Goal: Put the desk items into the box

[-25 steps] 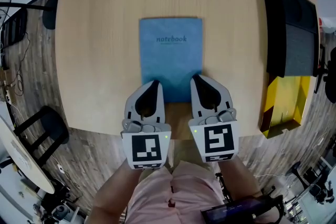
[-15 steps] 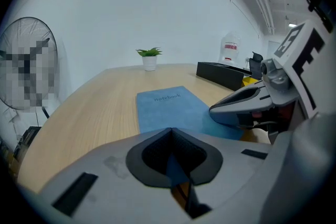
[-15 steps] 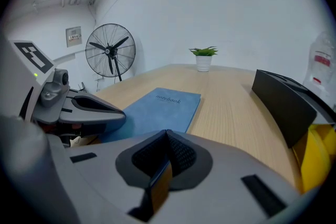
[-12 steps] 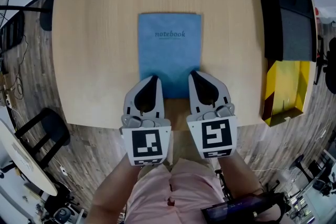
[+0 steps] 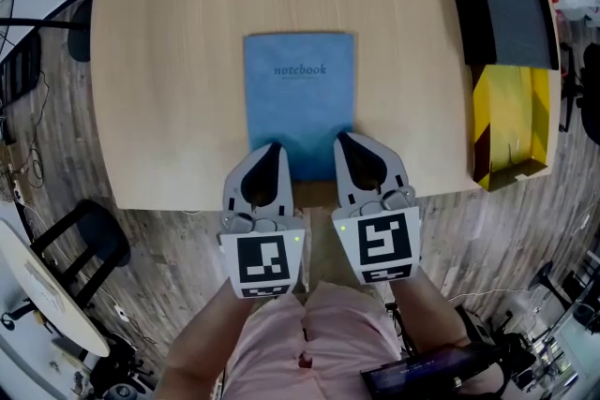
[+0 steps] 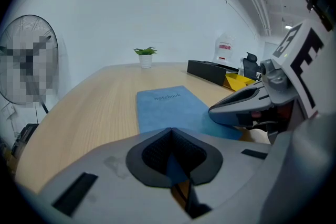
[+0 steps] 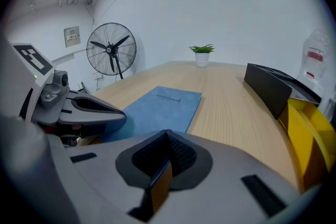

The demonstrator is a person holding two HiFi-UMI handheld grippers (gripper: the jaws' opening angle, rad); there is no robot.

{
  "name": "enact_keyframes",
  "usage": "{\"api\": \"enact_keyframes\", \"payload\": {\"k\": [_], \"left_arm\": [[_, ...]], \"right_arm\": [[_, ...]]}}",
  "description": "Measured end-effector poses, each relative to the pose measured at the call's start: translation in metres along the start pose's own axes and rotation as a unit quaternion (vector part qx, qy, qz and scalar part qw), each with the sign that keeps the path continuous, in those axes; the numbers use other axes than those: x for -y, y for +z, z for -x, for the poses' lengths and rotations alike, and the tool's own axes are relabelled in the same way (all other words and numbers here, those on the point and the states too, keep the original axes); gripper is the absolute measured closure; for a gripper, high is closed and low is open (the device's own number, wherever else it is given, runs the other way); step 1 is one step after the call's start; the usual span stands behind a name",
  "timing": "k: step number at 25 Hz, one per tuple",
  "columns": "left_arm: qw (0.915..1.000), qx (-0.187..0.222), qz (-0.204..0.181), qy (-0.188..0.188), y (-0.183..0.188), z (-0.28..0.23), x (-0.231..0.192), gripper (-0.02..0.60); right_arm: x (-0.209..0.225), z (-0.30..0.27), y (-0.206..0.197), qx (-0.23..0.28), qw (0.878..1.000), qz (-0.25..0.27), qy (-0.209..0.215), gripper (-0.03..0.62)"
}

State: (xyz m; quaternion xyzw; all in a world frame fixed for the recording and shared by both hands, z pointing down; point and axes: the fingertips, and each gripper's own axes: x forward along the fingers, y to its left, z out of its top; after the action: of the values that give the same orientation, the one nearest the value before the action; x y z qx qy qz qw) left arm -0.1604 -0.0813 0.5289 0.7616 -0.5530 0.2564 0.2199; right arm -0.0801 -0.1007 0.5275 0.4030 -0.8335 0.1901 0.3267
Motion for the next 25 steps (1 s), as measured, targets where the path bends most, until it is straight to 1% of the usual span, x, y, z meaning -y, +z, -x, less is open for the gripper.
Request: {"api": "enact_keyframes", "payload": {"k": [9, 18, 22, 25], "left_arm": [[0.9998, -0.002, -0.007, -0.016, -0.032, 0.037, 0.019, 0.571], [0.9988, -0.009, -0.035, -0.034, -0.056, 0.065, 0.033, 0.572], [0.9977, -0.012, -0.049, -0.046, -0.063, 0.072, 0.039, 0.571], [0.9969, -0.018, -0.053, -0.056, -0.067, 0.074, 0.043, 0.571]], "right_arm": [[-0.028, 0.030, -0.030, 0.007, 1.000, -0.011, -0.019, 0.592], [-0.050, 0.054, -0.056, 0.017, 0.998, -0.040, -0.037, 0.592], [-0.055, 0.059, -0.061, 0.021, 0.998, -0.043, -0.044, 0.592], [-0.056, 0.058, -0.061, 0.029, 0.998, -0.047, -0.038, 0.591]]}}
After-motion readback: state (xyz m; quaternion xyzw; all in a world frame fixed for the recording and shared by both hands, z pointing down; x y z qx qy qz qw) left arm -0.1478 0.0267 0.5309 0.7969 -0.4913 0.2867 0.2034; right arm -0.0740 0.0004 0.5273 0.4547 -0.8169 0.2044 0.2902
